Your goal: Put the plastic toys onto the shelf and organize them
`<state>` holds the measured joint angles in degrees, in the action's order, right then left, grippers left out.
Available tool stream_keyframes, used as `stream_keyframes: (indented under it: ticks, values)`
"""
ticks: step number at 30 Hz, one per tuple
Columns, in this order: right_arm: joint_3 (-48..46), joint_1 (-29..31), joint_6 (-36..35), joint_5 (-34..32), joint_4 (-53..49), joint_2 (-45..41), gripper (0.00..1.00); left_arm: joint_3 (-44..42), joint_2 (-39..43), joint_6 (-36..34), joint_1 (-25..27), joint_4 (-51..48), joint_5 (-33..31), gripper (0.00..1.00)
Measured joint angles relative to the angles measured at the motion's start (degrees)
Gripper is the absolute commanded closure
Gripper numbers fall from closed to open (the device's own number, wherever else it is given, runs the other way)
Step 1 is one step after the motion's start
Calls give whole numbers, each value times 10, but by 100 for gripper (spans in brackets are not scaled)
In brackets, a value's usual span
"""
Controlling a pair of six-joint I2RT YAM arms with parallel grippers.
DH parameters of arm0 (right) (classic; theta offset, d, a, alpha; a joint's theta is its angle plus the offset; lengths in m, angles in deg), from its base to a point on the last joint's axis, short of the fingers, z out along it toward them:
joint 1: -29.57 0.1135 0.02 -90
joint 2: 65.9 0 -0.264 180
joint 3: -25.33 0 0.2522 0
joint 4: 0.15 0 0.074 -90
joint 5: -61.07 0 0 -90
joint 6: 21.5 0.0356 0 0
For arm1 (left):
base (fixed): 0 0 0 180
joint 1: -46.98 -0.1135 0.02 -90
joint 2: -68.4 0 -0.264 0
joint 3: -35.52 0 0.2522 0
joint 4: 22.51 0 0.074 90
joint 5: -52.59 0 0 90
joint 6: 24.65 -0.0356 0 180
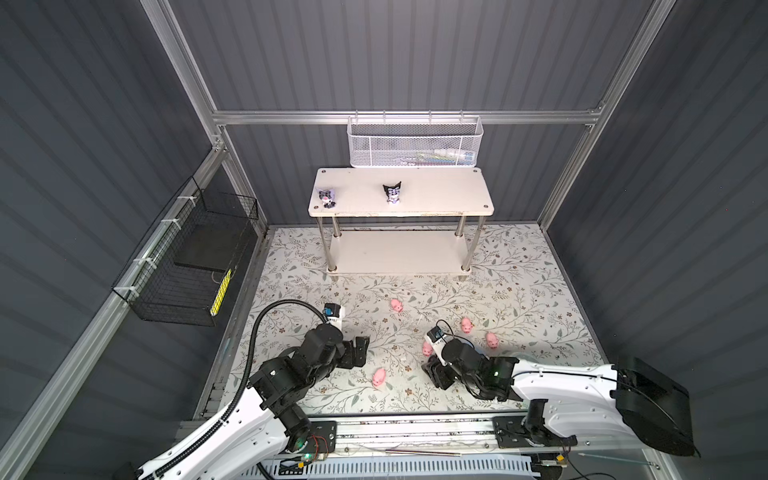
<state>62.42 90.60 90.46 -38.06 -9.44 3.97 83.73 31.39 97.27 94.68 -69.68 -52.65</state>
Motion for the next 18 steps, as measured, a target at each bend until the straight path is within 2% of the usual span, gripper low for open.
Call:
stream_keyframes:
  ticks: [18]
  values:
    - [10, -12, -3, -1, 15, 26, 63, 0, 0, 0, 0, 0, 0, 4]
